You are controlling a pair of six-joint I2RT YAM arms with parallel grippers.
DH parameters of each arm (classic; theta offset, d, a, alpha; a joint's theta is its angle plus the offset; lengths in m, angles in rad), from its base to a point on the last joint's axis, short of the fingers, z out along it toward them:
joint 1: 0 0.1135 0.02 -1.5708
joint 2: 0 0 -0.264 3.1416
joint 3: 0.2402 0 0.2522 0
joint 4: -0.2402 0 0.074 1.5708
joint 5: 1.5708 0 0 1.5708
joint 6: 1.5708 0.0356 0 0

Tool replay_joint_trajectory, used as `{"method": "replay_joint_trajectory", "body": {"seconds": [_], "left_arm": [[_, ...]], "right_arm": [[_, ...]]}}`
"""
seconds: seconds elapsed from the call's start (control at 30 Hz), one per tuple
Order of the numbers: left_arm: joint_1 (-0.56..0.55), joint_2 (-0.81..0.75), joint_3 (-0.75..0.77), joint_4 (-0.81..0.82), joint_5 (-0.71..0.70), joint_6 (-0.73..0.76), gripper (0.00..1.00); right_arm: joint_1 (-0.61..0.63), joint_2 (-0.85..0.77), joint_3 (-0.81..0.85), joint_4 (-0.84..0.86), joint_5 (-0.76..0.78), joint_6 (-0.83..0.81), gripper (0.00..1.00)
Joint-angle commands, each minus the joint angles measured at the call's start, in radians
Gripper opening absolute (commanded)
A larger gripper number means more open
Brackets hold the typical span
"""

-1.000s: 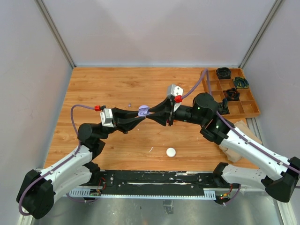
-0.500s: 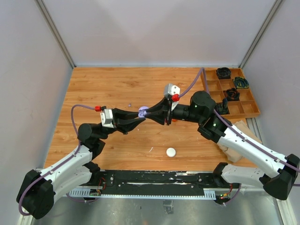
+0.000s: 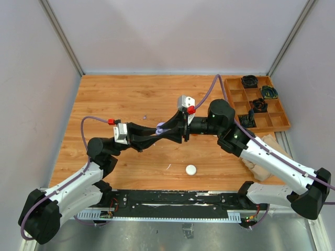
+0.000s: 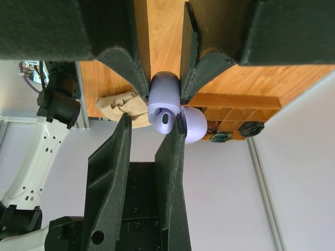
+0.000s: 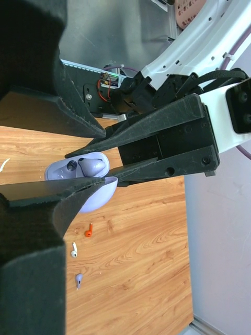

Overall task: Insert the wireless bluetooth earbuds into the charging case
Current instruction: Place the earbud in the charging case.

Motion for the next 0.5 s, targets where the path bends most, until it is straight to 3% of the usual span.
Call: {"method": "replay_joint_trajectory", "body": {"seconds": [0.0, 0.17, 0.47], "left_arm": [[-0.001, 0.001, 0.011, 0.035, -0.010, -0.003, 0.00], [-0.001, 0.008, 0.002, 0.037, -0.010, -0.015, 0.00], [-0.001, 0.001, -0.026, 0.060, -0.046, -0.030, 0.00]], "right_arm": [[0.013, -0.027, 0.038, -0.046, -0.021, -0.046, 0.40], [0.012, -0.043, 0.044, -0.048, -0.024, -0.075, 0.45], [0.013, -0.037, 0.068, -0.081, -0.014, -0.118, 0.45]]}}
